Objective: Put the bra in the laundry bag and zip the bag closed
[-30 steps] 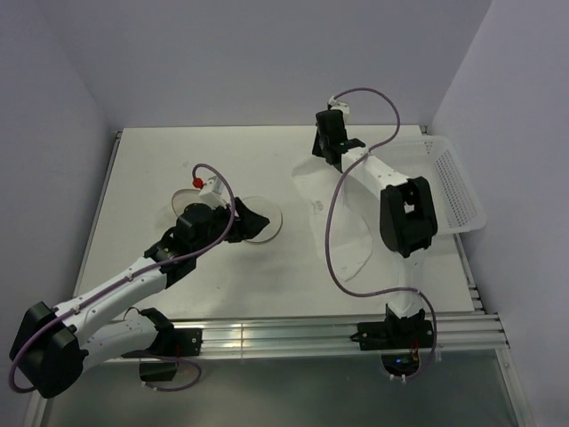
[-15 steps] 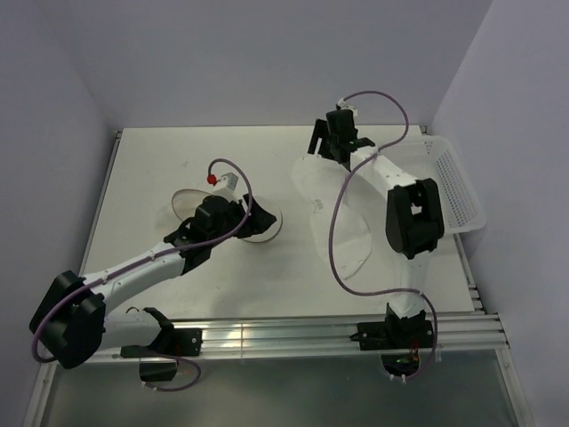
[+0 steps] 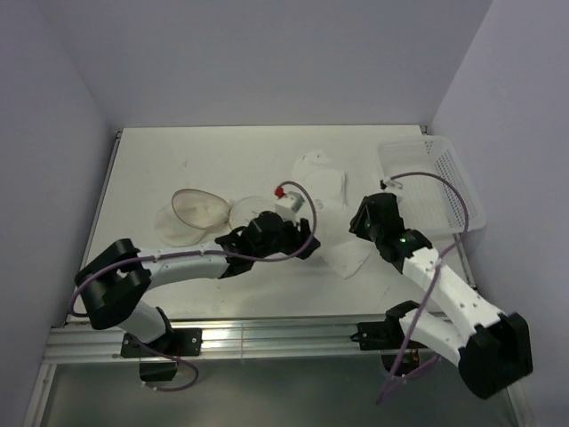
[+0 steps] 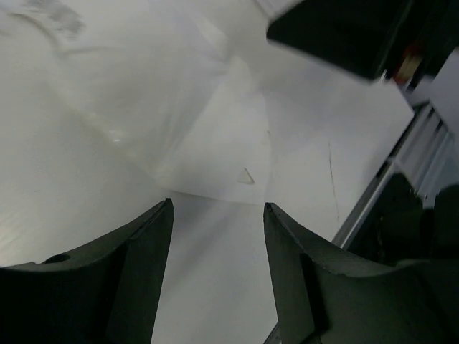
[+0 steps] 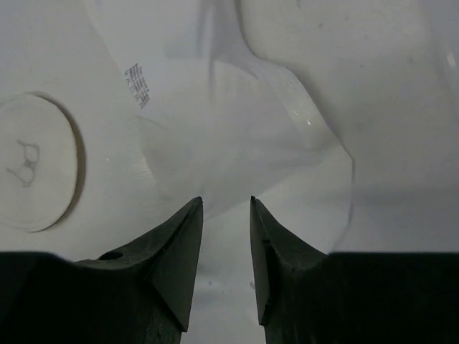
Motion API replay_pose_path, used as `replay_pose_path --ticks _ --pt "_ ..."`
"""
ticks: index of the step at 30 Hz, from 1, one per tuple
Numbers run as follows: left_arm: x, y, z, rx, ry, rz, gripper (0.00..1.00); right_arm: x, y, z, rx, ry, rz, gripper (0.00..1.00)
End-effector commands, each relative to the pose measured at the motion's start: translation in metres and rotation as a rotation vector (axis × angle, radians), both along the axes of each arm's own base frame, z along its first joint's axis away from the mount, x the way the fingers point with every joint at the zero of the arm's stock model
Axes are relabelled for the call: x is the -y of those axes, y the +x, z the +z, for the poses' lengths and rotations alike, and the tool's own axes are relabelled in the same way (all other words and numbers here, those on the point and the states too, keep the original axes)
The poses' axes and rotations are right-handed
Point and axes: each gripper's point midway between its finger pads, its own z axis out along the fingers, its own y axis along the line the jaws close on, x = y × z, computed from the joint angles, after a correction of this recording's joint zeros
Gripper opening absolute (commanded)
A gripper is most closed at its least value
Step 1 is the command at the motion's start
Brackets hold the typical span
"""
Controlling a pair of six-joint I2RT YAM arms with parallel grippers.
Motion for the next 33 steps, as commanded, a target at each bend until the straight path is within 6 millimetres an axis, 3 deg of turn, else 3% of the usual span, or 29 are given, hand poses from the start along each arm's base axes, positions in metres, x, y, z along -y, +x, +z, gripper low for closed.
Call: replay_pose_path --ticks 1,3,4,6,7,9,10,16,21,25,33 --pt "0.053 -0.021 0.019 0.224 0.012 -0.205 0.6 0.021 -0.004 0.067 0.199 0.051 -0.117 0.4" --pt "0.074 -0.027 0.0 0.233 0.051 -0.255 0.61 0.035 -0.015 0.125 0.363 0.089 -0.158 0.37" --pt "0.083 -0.031 -0.016 0.218 0.071 -0.291 0.64 0.04 -0.021 0.144 0.412 0.097 -0.173 0.37" --pt "0.101 -0.034 -0.013 0.234 0.063 -0.325 0.66 0.054 -0.039 0.189 0.545 0.127 -0.201 0.37" --pt "0.106 -0.037 -0.032 0.216 0.105 -0.344 0.67 0.062 -0.049 0.203 0.59 0.125 -0.214 0.37" --pt "0.119 -0.037 -0.034 0.225 0.126 -0.368 0.68 0.068 -0.058 0.217 0.635 0.129 -0.223 0.37" --pt "0.12 -0.039 -0.051 0.205 0.172 -0.376 0.68 0.07 -0.061 0.221 0.65 0.121 -0.217 0.37" --pt "0.125 -0.057 -0.067 0.21 0.259 -0.451 0.72 0.068 -0.059 0.21 0.625 0.1 -0.207 0.37" --pt "0.123 -0.077 -0.1 0.21 0.369 -0.515 0.74 0.06 -0.054 0.203 0.618 0.122 -0.181 0.38" --pt "0.124 -0.073 -0.108 0.217 0.392 -0.485 0.74 0.056 -0.055 0.203 0.628 0.14 -0.155 0.38" --pt "0.124 -0.041 -0.121 0.273 0.499 -0.345 0.71 0.036 -0.058 0.205 0.649 0.2 -0.057 0.37"
